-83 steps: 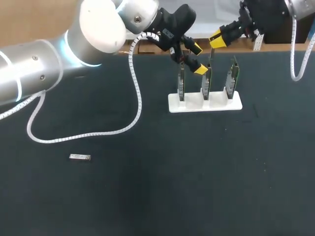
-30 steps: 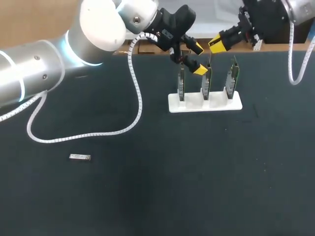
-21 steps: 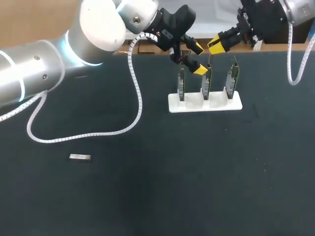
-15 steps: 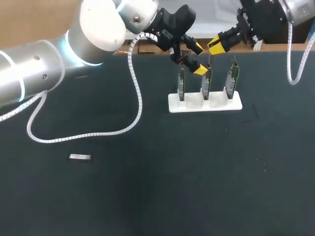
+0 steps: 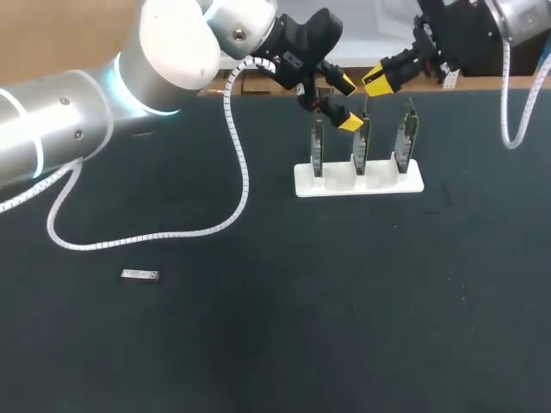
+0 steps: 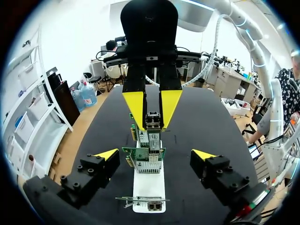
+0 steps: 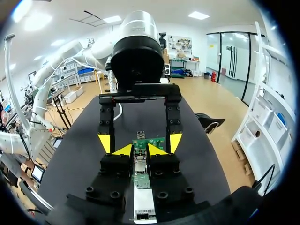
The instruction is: Pick up the optical module with the left hand, and insert it into the network port with the right hand.
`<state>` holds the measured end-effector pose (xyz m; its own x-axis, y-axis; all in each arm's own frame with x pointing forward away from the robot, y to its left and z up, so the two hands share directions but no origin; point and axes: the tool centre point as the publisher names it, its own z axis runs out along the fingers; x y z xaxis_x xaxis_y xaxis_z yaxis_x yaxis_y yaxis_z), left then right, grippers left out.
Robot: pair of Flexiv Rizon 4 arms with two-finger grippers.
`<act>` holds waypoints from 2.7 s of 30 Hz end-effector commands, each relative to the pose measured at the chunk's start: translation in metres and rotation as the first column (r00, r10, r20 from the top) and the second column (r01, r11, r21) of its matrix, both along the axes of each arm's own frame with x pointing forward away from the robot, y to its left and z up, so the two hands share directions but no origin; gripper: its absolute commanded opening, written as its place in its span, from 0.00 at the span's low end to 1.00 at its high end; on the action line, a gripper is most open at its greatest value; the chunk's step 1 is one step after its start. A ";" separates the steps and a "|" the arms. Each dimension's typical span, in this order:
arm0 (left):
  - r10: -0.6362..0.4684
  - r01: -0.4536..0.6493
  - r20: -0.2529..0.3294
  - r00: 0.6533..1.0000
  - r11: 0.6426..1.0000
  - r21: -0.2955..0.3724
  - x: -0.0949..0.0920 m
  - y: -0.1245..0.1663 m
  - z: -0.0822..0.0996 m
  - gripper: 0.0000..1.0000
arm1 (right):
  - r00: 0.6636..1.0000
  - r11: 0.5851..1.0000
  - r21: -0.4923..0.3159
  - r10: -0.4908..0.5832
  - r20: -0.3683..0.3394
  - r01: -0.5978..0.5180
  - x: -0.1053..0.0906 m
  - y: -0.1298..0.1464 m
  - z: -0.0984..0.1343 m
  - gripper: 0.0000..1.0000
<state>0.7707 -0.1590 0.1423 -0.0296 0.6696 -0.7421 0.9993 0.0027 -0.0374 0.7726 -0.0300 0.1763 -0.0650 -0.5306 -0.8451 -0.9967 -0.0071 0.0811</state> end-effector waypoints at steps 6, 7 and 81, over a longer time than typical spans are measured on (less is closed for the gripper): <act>-0.002 0.002 0.000 1.000 1.000 0.000 0.001 0.000 -0.001 1.00 | 1.000 1.000 -0.010 0.001 0.015 -0.001 0.000 0.002 -0.002 0.00; -0.002 0.002 0.000 1.000 1.000 0.000 0.001 0.000 -0.001 1.00 | 1.000 1.000 -0.010 0.001 0.016 -0.001 0.000 0.002 -0.002 0.00; -0.002 0.002 0.000 1.000 1.000 0.000 0.001 0.000 -0.001 1.00 | 0.999 0.995 0.086 -0.049 0.009 0.048 0.004 -0.007 0.014 0.00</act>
